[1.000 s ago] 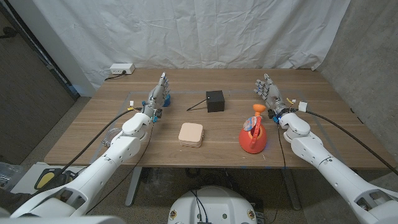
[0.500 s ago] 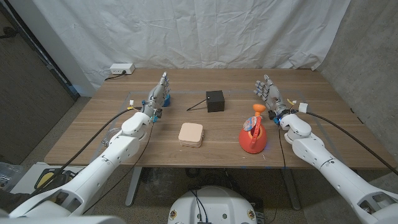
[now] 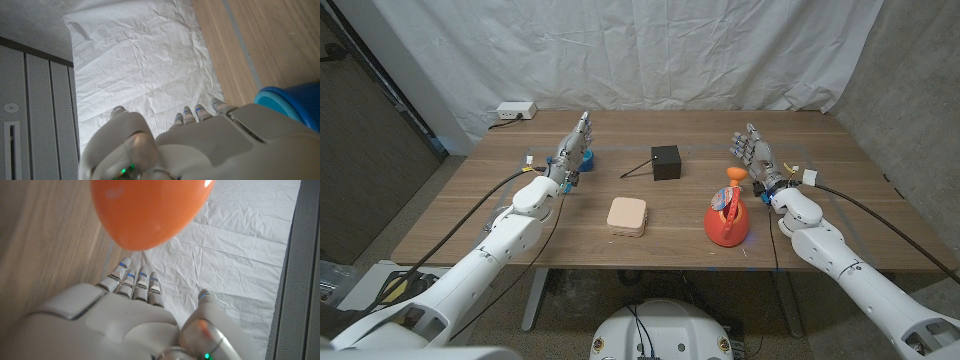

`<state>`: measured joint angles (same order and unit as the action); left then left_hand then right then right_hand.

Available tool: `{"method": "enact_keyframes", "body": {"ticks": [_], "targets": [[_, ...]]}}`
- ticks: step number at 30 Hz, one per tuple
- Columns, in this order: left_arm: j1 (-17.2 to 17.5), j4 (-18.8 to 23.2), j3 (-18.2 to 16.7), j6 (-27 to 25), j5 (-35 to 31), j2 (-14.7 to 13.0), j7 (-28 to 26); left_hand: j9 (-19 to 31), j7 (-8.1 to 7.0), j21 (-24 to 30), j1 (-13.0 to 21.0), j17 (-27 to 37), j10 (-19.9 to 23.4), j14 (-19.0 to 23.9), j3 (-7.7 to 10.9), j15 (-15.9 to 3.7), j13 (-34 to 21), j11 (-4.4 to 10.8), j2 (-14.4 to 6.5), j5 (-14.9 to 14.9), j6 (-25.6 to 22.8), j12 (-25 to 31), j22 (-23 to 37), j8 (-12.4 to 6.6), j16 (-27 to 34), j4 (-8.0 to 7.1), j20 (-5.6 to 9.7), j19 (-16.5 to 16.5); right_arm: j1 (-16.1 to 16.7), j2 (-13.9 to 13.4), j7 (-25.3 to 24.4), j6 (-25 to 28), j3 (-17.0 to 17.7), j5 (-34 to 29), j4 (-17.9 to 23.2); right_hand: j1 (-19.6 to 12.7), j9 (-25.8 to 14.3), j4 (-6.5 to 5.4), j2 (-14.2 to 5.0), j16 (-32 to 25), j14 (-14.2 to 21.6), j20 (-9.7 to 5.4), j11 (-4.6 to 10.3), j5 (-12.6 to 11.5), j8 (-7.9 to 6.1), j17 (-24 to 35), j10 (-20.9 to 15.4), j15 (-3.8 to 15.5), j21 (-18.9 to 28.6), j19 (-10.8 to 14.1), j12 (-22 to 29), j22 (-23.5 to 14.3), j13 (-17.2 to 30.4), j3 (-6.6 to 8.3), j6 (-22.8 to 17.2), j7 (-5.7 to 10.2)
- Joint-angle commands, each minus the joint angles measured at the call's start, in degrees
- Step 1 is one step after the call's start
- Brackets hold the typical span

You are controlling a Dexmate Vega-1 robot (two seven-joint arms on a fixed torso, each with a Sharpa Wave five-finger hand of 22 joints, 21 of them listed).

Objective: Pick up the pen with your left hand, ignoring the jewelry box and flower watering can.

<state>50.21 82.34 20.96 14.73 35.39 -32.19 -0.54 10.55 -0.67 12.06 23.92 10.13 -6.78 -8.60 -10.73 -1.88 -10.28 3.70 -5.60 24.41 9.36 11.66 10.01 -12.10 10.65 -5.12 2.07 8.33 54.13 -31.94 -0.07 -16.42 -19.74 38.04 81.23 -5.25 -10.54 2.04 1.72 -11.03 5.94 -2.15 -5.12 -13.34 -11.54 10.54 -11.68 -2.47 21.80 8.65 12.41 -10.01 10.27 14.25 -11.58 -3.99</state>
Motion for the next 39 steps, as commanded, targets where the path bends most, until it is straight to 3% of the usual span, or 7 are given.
{"method": "enact_keyframes", "body": {"ticks": [1,7,24,26,31,34,39], "targets": [[-0.33,-0.78,-0.1,2.34,-1.35,-0.38,0.71,0.19,-0.53,-0.32,1.76,0.15,0.52,0.54,0.27,-0.38,-0.32,0.19,-0.47,0.35,-2.75,0.35,0.28,-1.15,0.27,0.83,2.06,0.48,1.23,0.17,-0.66,-0.98,0.3,-0.12,0.33,-0.42,-0.32,0.02,-0.19,-0.02,-0.02,-1.07,-0.13,-0.38,-0.12,0.09,-0.12,-0.14,-0.27,0.09,0.02,-0.14,0.24,0.25,-0.71,-0.19],[-0.36,-2.22,-0.38,4.76,-0.83,0.57,1.7,0.33,-1.05,-0.62,3.69,0.13,0.59,0.66,0.75,-0.45,-0.37,0.3,-0.86,0.48,-5.71,0.28,0.27,-1.98,0.17,1.79,1.35,1.06,0.61,0.35,-0.81,-0.99,0.2,-0.42,0.19,-0.48,-0.33,0.07,-0.24,0.06,-0.2,-0.97,-0.14,-0.37,-0.08,0.09,0.02,-0.21,-0.48,-0.01,-0.05,-0.15,0.25,0.24,-0.7,-0.12],[1.05,0.92,-1.08,3.76,-2.83,-3.07,1.24,0.49,-1.58,-0.96,7.51,0.13,0.35,0.4,1.64,-0.39,-0.44,-0.12,-1.06,0.47,-8.05,0.11,0.3,-2.37,-0.04,3.91,-0.62,2.23,-1.35,0.93,-0.79,-1.52,0.14,-1.05,-0.89,-0.59,-0.34,0.2,-0.28,0.13,-0.33,-0.89,-0.12,-0.34,0.0,0.08,0.05,-0.3,-0.96,-0.02,-0.11,-0.16,0.28,0.14,-0.67,0.02],[1.11,1.4,-0.86,3.55,-5.03,-3.91,-0.14,0.54,-3.4,-0.93,8.67,0.14,0.4,0.47,1.9,0.04,-0.46,-0.52,-1.09,0.4,-8.12,0.13,0.32,-2.21,0.0,4.55,-0.77,2.36,-1.45,1.13,-0.8,-1.8,0.13,-1.09,-1.1,-0.6,-0.35,0.22,-0.28,0.14,-0.34,-0.89,-0.16,-0.34,0.0,0.08,0.05,-0.35,-1.0,0.02,-0.11,-0.17,0.28,0.13,-0.69,-0.06],[0.54,0.28,-0.61,4.57,-5.14,-3.84,1.18,0.61,-4.2,-0.93,10.44,0.17,-0.09,0.34,2.25,0.95,-0.49,-1.68,-0.99,0.31,-8.07,-0.04,0.34,-1.93,-0.02,5.58,-1.86,2.64,-1.4,1.31,-1.33,-1.88,0.11,-1.32,-0.81,-0.55,-0.35,0.23,-0.21,0.13,-0.31,-1.04,-0.2,-0.33,-0.01,0.09,-0.02,-0.27,-1.1,0.13,-0.1,-0.17,0.28,0.04,-0.76,-0.06],[0.0,-0.29,-0.42,5.17,-5.76,-3.82,1.46,0.63,-4.6,-0.91,11.31,0.19,-0.22,0.34,2.43,1.07,-0.5,-1.54,-0.92,0.29,-7.95,-0.06,0.34,-1.8,0.0,6.11,-2.47,2.7,-1.29,1.15,-2.0,-1.63,0.14,-1.69,-0.12,-0.51,-0.35,0.24,-0.16,0.13,-0.31,-1.06,-0.17,-0.32,-0.02,0.1,-0.02,-0.28,-1.15,0.15,-0.1,-0.17,0.28,-0.02,-0.82,0.03],[-0.35,-0.28,-0.14,5.97,-7.09,-3.75,1.0,0.68,-6.29,-0.87,13.41,0.21,-0.43,0.3,2.88,1.21,-0.52,-2.1,-0.76,0.27,-8.45,-0.08,0.36,-1.82,0.02,7.37,-2.89,2.82,-1.29,1.39,-2.45,-2.24,0.26,-2.0,-0.07,-0.45,-0.35,0.24,-0.08,0.14,-0.36,-1.12,-0.23,-0.31,-0.02,0.1,-0.06,-0.33,-1.24,0.2,-0.1,-0.17,0.29,-0.1,-0.87,0.07]]}}
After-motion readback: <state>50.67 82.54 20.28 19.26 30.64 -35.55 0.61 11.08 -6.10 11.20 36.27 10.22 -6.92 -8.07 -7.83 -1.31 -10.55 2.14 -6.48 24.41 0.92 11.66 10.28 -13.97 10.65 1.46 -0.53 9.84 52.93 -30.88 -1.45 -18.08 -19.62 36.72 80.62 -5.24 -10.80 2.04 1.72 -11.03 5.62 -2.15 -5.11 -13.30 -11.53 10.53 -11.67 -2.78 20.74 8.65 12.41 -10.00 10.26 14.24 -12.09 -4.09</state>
